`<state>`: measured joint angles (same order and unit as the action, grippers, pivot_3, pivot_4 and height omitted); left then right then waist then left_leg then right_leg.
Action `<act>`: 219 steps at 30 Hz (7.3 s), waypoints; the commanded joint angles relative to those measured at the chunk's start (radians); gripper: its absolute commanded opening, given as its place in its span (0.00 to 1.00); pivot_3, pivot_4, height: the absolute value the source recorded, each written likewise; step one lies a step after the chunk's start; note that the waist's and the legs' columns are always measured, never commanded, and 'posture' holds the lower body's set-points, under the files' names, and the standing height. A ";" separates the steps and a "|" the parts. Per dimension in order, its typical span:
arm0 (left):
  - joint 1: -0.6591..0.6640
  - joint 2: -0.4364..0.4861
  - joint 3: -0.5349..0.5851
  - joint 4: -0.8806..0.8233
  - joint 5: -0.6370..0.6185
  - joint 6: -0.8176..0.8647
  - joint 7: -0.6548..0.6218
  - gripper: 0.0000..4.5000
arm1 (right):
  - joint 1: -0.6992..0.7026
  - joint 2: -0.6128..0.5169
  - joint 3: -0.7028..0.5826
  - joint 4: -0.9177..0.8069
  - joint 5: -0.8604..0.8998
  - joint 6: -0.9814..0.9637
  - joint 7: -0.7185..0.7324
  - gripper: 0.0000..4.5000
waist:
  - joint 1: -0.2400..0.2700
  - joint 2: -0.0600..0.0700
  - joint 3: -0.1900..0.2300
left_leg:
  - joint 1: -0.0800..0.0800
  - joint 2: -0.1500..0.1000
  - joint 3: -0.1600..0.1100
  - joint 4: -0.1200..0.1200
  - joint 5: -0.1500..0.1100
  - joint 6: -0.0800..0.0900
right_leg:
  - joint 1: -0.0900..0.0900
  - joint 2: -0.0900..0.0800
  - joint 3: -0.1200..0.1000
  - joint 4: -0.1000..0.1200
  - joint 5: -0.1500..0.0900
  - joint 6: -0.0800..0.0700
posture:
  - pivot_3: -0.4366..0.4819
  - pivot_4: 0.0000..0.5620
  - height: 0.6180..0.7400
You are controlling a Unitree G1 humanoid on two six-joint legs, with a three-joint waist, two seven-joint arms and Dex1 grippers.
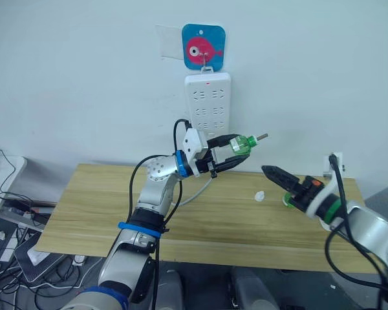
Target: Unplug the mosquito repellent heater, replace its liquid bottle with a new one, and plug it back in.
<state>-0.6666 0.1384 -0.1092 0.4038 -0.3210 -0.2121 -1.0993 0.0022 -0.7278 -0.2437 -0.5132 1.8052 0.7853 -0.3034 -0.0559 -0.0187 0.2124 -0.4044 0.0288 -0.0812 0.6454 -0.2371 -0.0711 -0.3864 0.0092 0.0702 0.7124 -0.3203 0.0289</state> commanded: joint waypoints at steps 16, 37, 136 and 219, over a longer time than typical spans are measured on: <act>0.064 0.052 -0.016 -0.121 -0.050 0.063 -0.126 0.50 | -0.109 -0.467 0.194 0.606 -0.872 0.218 0.643 0.99 | 0.003 -0.002 0.005 | 0.002 0.001 0.002 -0.001 0.000 0.000 | 0.001 0.001 0.002 -0.002 -0.002 0.005 | 0.50 0.39 1.00; 0.117 0.091 -0.016 -0.203 -0.043 0.109 -0.085 0.50 | -0.362 -0.283 0.322 0.990 -1.403 0.133 0.939 0.99 | 0.026 -0.002 0.031 | 0.002 0.000 0.001 -0.001 0.000 0.000 | 0.001 -0.001 0.001 -0.002 0.000 0.000 | 0.55 0.44 1.00; 0.042 0.146 -0.064 -0.244 -0.138 0.269 -0.333 0.50 | -0.189 -0.120 0.043 0.183 0.167 0.309 0.481 0.66 | 0.026 -0.002 0.047 | -0.012 0.000 -0.003 0.000 0.000 0.001 | -0.003 -0.002 -0.005 -0.015 0.005 0.006 | 0.50 0.39 1.00; 0.024 0.124 -0.074 -0.158 -0.080 0.148 -0.384 0.50 | -0.218 -0.119 0.116 0.110 0.167 0.279 0.492 0.96 | 0.025 -0.002 0.047 | -0.012 0.000 -0.004 0.001 0.000 0.001 | -0.003 -0.002 -0.005 -0.015 0.005 0.006 | 0.47 0.41 1.00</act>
<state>-0.6337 0.2653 -0.1723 0.2643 -0.4076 -0.0545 -1.4907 -0.2088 -0.8363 -0.1228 -0.3532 1.9356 1.0581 0.1479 -0.0308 -0.0206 0.2593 -0.4163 0.0286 -0.0850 0.6462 -0.2375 -0.0703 -0.3891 0.0072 0.0649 0.6972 -0.3151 0.0350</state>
